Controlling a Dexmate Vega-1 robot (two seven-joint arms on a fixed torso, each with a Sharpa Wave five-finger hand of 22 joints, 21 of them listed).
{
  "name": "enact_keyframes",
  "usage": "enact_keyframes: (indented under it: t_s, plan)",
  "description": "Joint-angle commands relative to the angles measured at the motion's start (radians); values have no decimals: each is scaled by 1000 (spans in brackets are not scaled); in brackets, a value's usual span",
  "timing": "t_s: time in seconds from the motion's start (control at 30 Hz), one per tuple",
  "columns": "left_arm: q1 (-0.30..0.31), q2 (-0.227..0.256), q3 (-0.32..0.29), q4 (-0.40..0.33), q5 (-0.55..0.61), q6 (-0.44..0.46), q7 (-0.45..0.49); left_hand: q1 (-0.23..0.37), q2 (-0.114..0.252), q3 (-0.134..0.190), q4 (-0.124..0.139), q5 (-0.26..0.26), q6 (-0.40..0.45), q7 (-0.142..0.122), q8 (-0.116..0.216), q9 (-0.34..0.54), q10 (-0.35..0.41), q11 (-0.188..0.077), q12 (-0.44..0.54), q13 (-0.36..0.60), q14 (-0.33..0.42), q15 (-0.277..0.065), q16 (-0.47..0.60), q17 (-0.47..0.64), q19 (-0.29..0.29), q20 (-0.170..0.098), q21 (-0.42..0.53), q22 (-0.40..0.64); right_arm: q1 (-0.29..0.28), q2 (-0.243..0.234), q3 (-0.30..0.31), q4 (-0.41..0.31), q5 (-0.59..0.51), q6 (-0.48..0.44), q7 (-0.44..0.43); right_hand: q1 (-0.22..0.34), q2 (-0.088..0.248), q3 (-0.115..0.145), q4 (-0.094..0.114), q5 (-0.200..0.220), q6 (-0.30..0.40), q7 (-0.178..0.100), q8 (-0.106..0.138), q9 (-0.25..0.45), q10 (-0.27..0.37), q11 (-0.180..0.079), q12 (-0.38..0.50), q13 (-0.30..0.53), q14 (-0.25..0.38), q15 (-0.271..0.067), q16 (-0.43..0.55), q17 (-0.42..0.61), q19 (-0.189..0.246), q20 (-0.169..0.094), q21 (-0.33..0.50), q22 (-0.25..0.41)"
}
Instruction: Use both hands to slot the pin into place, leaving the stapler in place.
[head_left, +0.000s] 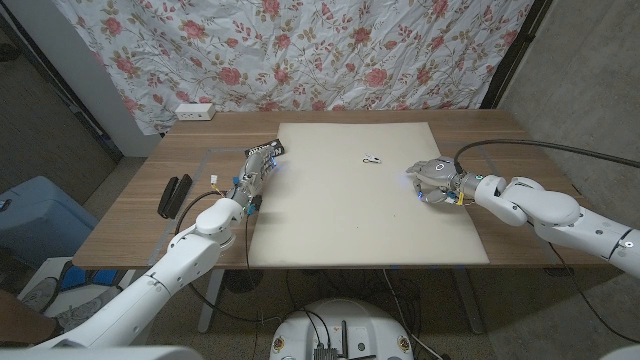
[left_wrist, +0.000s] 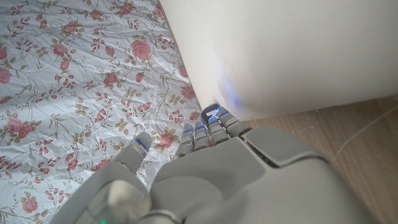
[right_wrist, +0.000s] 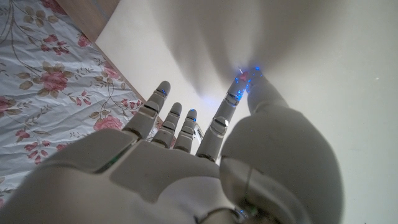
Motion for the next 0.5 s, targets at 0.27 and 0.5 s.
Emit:
enact_keyframes:
  t_s: [0.27, 0.5]
  plan:
    - [6, 14, -3, -17, 3, 13, 4, -2, 81, 7, -2, 3, 8, 0, 1, 5, 10, 0, -2, 5, 5, 2, -1, 1, 14, -21, -7, 4, -44, -14, 36, -37, 62, -50, -8, 9, 21, 1, 7, 4, 26, 3, 16, 6, 20, -8, 6, 3, 8, -38, 10, 7, 10, -12, 2, 5]
    - [3, 14, -1, -20, 9, 6, -1, -2, 81, 7, -2, 3, 9, 1, 1, 5, 11, 1, -2, 5, 5, 2, -1, 1, 15, -21, -10, 4, -56, -12, 47, -40, 81, -63, -36, 7, 27, -1, 9, 2, 30, 4, 17, 6, 23, -11, 5, 3, 9, -42, 11, 9, 12, -17, 2, 5]
